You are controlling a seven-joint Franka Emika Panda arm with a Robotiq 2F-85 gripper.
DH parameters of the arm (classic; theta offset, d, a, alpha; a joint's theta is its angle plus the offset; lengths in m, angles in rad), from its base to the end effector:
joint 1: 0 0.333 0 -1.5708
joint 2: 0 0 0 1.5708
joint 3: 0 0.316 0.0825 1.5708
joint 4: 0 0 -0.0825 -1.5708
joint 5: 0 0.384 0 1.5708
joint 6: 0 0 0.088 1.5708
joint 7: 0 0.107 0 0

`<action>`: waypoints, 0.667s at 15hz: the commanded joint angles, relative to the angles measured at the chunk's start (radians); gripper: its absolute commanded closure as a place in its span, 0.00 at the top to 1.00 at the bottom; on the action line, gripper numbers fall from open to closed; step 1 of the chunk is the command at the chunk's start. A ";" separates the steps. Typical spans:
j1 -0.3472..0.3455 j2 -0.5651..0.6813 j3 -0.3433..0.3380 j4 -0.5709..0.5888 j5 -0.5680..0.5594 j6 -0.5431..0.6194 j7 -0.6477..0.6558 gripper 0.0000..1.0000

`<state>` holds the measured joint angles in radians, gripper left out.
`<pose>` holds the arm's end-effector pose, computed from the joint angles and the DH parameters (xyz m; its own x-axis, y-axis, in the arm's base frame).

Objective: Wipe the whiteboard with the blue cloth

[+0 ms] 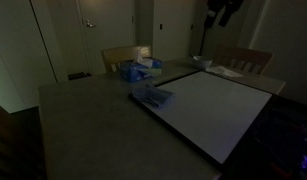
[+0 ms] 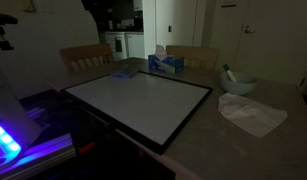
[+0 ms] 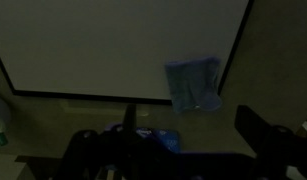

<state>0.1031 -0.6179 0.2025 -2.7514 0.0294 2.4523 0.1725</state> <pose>0.3548 0.1090 0.4250 0.9440 0.0960 0.3157 0.0885 -0.9953 0.0383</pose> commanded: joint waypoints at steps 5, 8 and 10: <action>0.071 0.156 -0.022 0.004 0.025 0.104 -0.040 1.00; 0.086 0.210 -0.034 0.012 0.039 0.132 -0.059 1.00; 0.081 0.224 -0.025 0.016 0.033 0.149 -0.043 1.00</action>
<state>0.1906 -0.4040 0.1658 -2.7379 0.0668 2.5868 0.1136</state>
